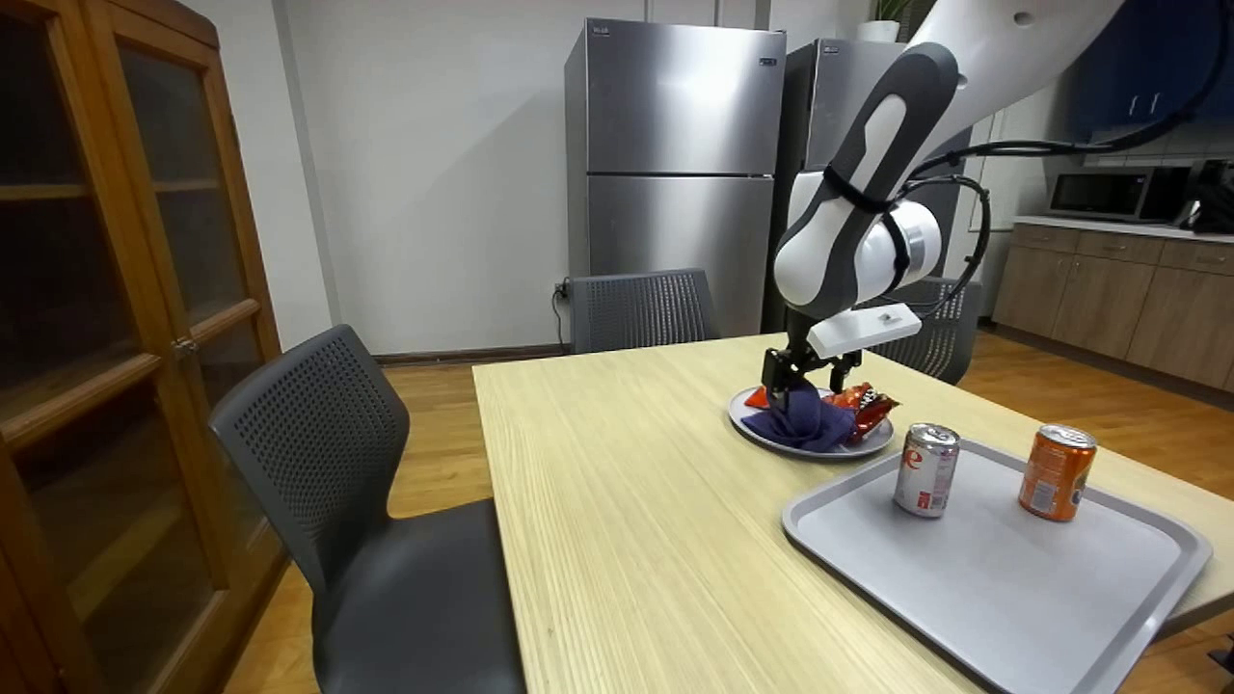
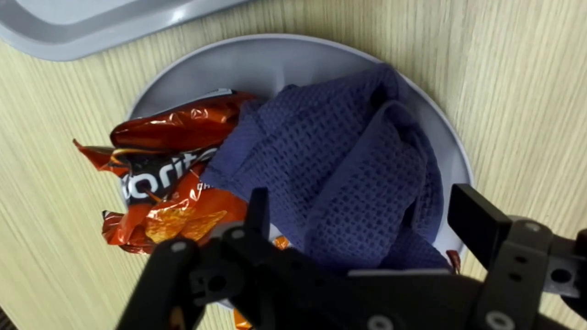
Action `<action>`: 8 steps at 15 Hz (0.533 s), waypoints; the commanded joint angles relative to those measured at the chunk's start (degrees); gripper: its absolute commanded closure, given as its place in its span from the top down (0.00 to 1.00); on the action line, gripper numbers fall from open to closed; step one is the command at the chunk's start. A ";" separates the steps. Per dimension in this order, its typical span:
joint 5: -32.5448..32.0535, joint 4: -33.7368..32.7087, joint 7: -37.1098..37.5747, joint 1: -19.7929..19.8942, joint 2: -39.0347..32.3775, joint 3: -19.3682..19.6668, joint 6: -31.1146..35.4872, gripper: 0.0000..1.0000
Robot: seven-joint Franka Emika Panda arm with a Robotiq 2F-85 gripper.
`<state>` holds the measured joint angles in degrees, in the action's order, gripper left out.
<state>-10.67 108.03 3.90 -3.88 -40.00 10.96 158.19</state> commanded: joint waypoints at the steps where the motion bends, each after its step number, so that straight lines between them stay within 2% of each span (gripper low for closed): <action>1: -1.39 -3.37 1.36 -1.11 -2.96 1.33 0.14 1.00; 8: -1.06 -6.54 0.96 -0.87 -6.36 1.68 -0.34 1.00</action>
<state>-10.67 104.02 3.90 -4.15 -44.54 11.73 158.19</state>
